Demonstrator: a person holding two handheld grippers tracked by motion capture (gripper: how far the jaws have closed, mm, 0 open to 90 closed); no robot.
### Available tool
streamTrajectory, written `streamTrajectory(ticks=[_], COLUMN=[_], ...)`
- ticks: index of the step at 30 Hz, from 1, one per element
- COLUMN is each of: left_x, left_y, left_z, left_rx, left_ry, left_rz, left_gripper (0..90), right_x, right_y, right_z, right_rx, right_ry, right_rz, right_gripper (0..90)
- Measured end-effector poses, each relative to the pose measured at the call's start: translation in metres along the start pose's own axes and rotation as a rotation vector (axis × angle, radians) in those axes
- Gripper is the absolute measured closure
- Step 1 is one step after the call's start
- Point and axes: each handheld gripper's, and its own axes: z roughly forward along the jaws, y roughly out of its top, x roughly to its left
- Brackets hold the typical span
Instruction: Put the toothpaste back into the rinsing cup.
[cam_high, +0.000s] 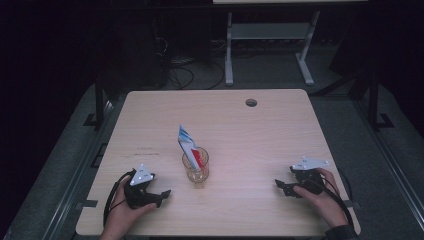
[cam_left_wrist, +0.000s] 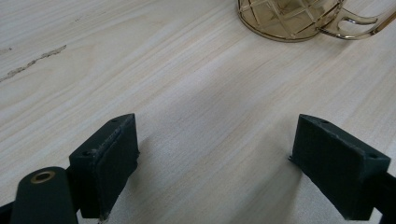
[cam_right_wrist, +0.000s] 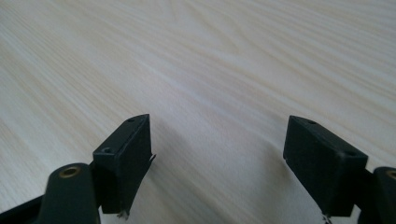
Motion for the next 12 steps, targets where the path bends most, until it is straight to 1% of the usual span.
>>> streamTrajectory(ticks=[1, 5, 8, 12], left_x=[0.0000, -0.0001, -0.0013, -0.0015], left_y=[0.0000, 0.0000, -0.0006, -0.0007], left_z=[0.0000, 0.0000, -0.0002, -0.0004], left_rx=[0.000, -0.001, -0.004, -0.004], left_ry=[0.000, 0.001, 0.013, 0.016], left_rz=[0.000, -0.001, -0.012, -0.015], left_gripper=[13.3, 13.3, 13.2, 13.1], right_x=[-0.0003, -0.0014, -0.0018, -0.0017], right_y=[-0.0016, -0.0053, -0.0071, -0.0070], right_z=[0.0003, 0.0004, 0.0009, 0.0012], right_rx=[0.006, -0.020, -0.031, -0.027], right_ry=[-0.002, 0.003, 0.007, 0.011], right_rz=[-0.002, 0.005, 0.006, 0.002], right_gripper=[21.8, 20.7, 18.7, 16.8])
